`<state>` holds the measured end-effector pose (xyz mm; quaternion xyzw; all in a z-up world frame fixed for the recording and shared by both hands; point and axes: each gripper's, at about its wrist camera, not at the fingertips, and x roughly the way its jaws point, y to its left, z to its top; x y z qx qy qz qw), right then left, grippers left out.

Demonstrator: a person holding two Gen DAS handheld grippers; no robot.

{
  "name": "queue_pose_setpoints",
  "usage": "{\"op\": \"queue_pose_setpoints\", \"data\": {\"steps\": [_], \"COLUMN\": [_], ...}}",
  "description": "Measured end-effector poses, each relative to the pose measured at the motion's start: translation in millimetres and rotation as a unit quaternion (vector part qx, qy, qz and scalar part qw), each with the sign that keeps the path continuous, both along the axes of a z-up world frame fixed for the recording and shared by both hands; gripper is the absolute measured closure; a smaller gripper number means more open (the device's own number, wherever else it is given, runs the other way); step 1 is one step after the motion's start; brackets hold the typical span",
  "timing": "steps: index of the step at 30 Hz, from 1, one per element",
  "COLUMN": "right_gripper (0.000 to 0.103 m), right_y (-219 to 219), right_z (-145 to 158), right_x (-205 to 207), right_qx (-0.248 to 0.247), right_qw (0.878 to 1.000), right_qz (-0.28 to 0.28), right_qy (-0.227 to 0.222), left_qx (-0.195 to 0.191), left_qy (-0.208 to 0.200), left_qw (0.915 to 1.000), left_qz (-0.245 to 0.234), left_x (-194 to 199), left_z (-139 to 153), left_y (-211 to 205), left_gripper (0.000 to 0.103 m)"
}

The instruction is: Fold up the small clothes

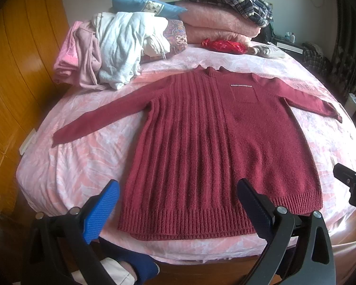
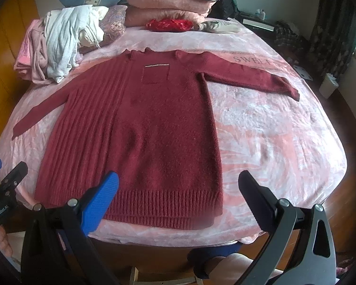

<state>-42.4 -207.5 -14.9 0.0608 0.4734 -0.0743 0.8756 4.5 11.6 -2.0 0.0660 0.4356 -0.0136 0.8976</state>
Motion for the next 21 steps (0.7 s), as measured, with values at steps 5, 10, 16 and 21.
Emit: {"op": "queue_pose_setpoints", "data": {"steps": [5,10,16,21], "right_gripper": [0.003,0.003,0.003,0.003], "right_y": [-4.6,-3.8,-0.3,-4.0], "right_z": [1.6,2.6,5.3,2.8], "right_x": [-0.4,0.1,0.5,0.8], "right_qx": [-0.002,-0.002,0.002,0.003], "right_qw": [1.000,1.000,1.000,1.000], "right_qz": [-0.004,0.003,0.012,0.000], "right_qy": [-0.002,-0.003,-0.008,-0.002], "left_qx": [0.000,0.000,0.001,0.001], "left_qy": [-0.001,0.000,-0.001,0.000], "left_qw": [1.0000,1.0000,1.0000,1.0000], "left_qz": [0.000,0.000,0.001,0.000], "left_x": [0.1,-0.1,-0.2,-0.1], "left_z": [0.3,0.1,0.0,-0.2], "left_y": [0.5,1.0,1.7,2.5], "left_gripper": [0.004,0.004,0.004,0.004]}}
